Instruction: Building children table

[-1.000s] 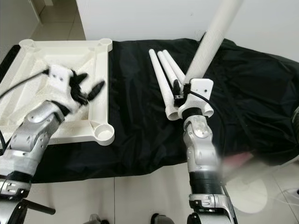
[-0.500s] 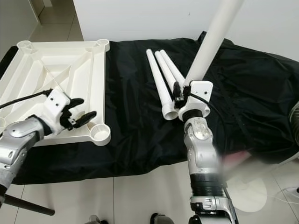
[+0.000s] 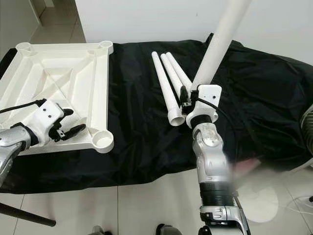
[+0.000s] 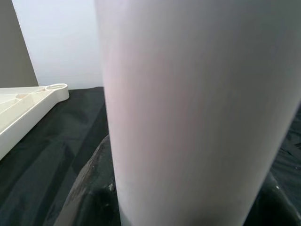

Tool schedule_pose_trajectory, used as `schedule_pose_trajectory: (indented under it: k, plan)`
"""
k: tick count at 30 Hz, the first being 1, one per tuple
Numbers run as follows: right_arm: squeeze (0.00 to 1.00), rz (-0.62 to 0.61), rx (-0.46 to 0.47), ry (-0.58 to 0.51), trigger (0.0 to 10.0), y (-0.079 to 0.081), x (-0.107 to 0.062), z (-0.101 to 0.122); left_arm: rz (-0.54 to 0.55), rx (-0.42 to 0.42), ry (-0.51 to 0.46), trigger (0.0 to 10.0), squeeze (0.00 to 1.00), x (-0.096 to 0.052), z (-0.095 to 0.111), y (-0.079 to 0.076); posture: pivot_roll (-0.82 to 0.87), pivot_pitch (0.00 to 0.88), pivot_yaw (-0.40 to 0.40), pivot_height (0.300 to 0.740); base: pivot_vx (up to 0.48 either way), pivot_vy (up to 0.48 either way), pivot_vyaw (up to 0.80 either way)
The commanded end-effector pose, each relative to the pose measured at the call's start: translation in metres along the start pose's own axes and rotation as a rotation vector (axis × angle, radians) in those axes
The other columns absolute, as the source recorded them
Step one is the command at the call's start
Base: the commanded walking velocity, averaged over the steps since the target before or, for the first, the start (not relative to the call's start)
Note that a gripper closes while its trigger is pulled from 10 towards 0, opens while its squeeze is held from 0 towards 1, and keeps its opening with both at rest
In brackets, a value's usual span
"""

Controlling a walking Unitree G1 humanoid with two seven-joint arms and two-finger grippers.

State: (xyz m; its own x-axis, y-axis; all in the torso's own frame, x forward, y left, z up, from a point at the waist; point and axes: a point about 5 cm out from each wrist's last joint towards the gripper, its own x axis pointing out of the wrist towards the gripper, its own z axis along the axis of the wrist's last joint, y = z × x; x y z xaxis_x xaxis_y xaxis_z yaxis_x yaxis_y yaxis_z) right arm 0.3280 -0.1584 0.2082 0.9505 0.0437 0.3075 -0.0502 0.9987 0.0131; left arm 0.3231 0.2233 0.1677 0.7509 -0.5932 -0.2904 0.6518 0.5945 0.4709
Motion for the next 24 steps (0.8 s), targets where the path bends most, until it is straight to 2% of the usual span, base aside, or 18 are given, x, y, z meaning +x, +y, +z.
schedule_pose_trajectory:
  k: [1,5,15,18,23,24]
  plan:
    - [0.0,0.0,-0.001,0.003,10.0,-0.002,-0.001,0.0,-0.046,0.028,0.038,10.0,0.0,-0.003,-0.007,-0.003,-0.08,0.094,0.001,0.74,0.0,0.0,0.0]
    - [0.0,-0.002,-0.007,0.006,10.0,-0.003,-0.002,0.0,-0.083,0.09,0.068,10.0,0.0,0.0,-0.008,-0.009,-0.08,0.098,0.002,0.74,0.0,0.0,0.0]
    - [0.0,0.0,-0.013,0.006,10.0,-0.004,-0.001,-0.001,-0.115,0.157,0.089,10.0,0.0,0.001,-0.009,-0.011,-0.08,0.097,0.003,0.74,0.0,0.0,0.0]
    - [0.0,0.004,-0.014,0.006,10.0,-0.003,0.0,-0.001,-0.137,0.164,0.086,10.0,0.0,0.005,-0.008,-0.017,-0.08,0.092,0.006,0.74,0.0,0.0,0.0]
    - [0.0,0.008,-0.018,0.0,10.0,-0.002,0.003,0.001,-0.205,0.153,0.027,10.0,0.0,0.025,-0.001,-0.04,-0.09,0.091,0.012,0.74,0.0,0.0,0.0]
    - [0.0,0.008,-0.018,0.0,10.0,-0.002,0.003,0.001,-0.205,0.153,0.027,10.0,0.0,0.025,-0.001,-0.04,-0.09,0.091,0.012,0.74,0.0,0.0,0.0]
